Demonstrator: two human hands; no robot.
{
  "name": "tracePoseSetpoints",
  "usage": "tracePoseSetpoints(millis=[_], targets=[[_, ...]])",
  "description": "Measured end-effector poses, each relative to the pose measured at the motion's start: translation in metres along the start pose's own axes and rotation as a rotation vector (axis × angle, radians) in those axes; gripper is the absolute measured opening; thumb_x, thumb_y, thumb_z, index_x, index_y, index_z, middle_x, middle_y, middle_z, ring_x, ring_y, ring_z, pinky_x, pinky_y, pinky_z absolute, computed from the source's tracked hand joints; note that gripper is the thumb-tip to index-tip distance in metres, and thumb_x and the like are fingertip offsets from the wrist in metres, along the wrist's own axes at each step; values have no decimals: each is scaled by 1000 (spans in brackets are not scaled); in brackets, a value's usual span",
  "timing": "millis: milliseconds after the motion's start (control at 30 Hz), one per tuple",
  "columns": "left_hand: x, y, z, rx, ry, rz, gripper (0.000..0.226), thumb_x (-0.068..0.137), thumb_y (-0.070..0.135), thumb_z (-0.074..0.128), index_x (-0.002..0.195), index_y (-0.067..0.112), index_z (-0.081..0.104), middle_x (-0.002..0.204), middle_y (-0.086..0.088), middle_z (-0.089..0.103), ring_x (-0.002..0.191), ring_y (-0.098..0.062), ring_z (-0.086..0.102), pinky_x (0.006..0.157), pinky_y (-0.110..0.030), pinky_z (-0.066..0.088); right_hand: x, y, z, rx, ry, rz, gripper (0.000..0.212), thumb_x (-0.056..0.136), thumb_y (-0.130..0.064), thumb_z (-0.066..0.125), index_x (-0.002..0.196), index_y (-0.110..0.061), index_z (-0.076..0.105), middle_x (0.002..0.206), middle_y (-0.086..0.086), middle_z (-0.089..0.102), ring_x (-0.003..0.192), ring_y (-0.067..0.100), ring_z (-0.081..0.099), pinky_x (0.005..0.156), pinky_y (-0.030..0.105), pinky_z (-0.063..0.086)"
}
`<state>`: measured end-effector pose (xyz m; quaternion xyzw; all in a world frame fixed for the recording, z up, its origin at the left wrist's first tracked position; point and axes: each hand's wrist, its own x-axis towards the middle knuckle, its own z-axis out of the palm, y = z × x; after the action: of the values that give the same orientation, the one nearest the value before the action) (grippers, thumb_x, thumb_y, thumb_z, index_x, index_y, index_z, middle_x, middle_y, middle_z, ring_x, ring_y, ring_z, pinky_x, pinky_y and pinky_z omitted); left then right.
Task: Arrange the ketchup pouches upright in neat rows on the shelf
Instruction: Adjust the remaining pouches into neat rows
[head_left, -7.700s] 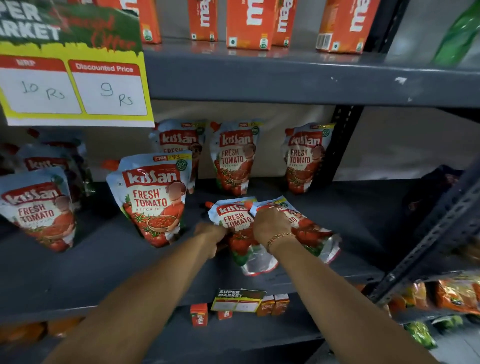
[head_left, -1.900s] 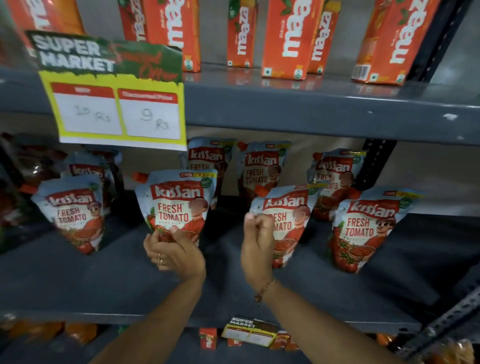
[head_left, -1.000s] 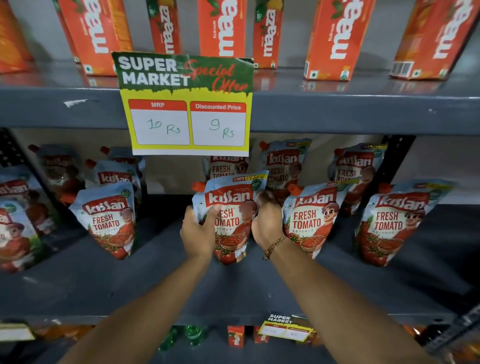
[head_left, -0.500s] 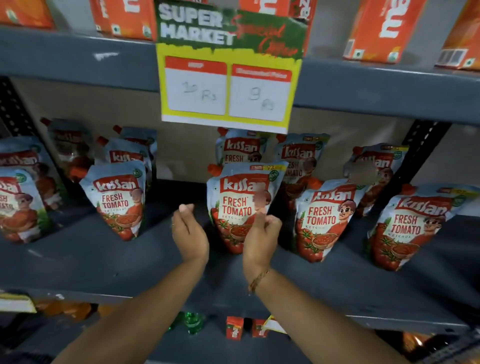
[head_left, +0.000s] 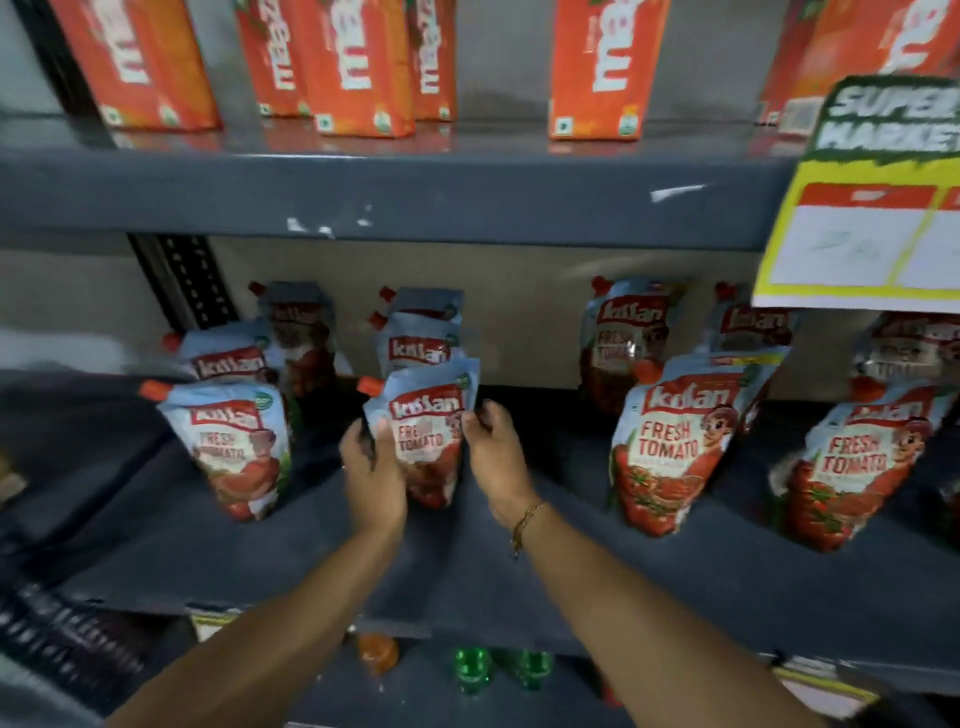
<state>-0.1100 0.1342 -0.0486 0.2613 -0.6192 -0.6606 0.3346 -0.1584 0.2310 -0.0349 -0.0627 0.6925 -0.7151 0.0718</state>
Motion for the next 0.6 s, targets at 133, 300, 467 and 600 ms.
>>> tracePoseSetpoints(millis=[133, 300, 467, 600], targets=[[15, 6, -4, -71, -111, -148, 48, 95, 40, 42, 121, 2, 56, 120, -16, 65, 108, -28, 62, 91, -42, 52, 0, 8, 14, 118, -3, 214, 33, 97, -30, 44, 120, -6, 51, 121, 13, 64, 105, 24, 63, 91, 42, 52], [22, 11, -5, -159, -153, -241, 36, 91, 47, 45, 99, 15, 59, 98, -5, 70, 87, -19, 67, 81, -37, 54, -8, 7, 21, 155, 14, 206, 29, 96, -26, 48, 112, -2, 49, 118, 18, 64, 108, 30, 64, 94, 54, 51], [30, 13, -15, -106, -152, -247, 29, 89, 50, 48, 91, 24, 60, 88, 4, 68, 94, -22, 66, 89, -43, 53, -11, 10, 32, 162, 34, 183, 14, 96, -27, 48, 95, -13, 48, 117, 18, 64, 108, 30, 63, 94, 54, 51], [35, 13, -20, -67, -184, -250, 23, 90, 49, 47, 82, 31, 59, 90, 4, 68, 94, -21, 66, 90, -47, 53, -16, 18, 38, 166, 71, 177, 11, 96, -27, 48, 90, -18, 49, 114, 12, 64, 107, 27, 63, 93, 53, 52]])
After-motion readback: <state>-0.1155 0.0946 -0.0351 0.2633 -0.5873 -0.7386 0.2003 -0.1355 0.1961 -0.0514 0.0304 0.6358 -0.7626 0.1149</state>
